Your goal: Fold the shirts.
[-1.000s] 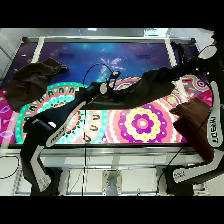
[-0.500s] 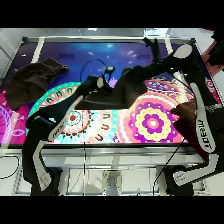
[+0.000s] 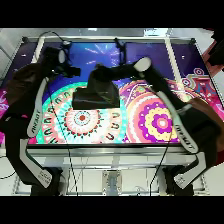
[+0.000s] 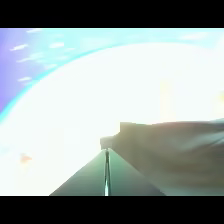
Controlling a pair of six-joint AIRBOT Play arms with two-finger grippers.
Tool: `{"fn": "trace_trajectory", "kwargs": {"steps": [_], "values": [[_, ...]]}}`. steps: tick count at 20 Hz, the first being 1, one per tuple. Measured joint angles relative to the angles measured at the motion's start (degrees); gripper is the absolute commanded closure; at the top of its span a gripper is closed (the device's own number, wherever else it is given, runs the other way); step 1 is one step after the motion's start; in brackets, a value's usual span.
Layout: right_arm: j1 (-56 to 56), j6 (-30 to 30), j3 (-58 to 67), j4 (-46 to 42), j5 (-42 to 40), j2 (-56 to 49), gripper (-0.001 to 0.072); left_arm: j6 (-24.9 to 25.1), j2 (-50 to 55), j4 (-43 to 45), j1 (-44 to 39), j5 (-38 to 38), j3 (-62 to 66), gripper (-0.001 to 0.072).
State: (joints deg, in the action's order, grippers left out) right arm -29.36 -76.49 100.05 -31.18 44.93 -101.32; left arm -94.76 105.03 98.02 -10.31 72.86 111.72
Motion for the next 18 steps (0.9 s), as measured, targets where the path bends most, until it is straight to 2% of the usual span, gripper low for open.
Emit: {"fn": "trace_trajectory", "kwargs": {"steps": [1, 2, 6, 9, 11, 15, 16, 18], "values": [[-1.7, 0.0, 0.0, 1.8, -4.3, -1.5, 0.0216, 0.2, -0.3, 0.3, 0.8, 1.1, 0.1, 0.0698], [-3.3, 0.0, 0.0, 3.5, -8.4, -2.7, 0.019, 0.5, -0.5, 0.4, 1.4, 1.9, 0.2, 0.0698], [-4.7, -0.2, 0.0, 6.3, -18.2, -4.6, 0.0198, 1.5, -0.9, 0.5, 2.5, 3.7, 0.4, 0.0698], [-0.3, -0.3, 0.0, 4.2, -18.5, -4.2, 0.0201, 1.7, -1.0, 0.5, 2.8, 4.3, 0.4, 0.0698], [4.6, -2.2, 0.0, 0.1, -14.0, -4.1, 0.0206, 1.7, -1.0, 0.5, 2.8, 4.4, 0.4, 0.0698], [13.2, -13.7, -0.8, -13.3, 0.3, -5.2, 0.0204, 1.7, -1.0, 0.4, 2.9, 4.3, 0.4, 0.0698], [14.6, -15.5, -1.2, -15.4, 3.9, -5.9, 0.0184, 1.7, -1.0, 0.4, 2.9, 4.3, 0.4, 0.0698], [16.2, -17.8, -1.8, -17.7, 8.6, -7.9, 0.0027, 1.7, -1.0, 0.3, 2.9, 4.2, 0.4, 0.0698]]}}
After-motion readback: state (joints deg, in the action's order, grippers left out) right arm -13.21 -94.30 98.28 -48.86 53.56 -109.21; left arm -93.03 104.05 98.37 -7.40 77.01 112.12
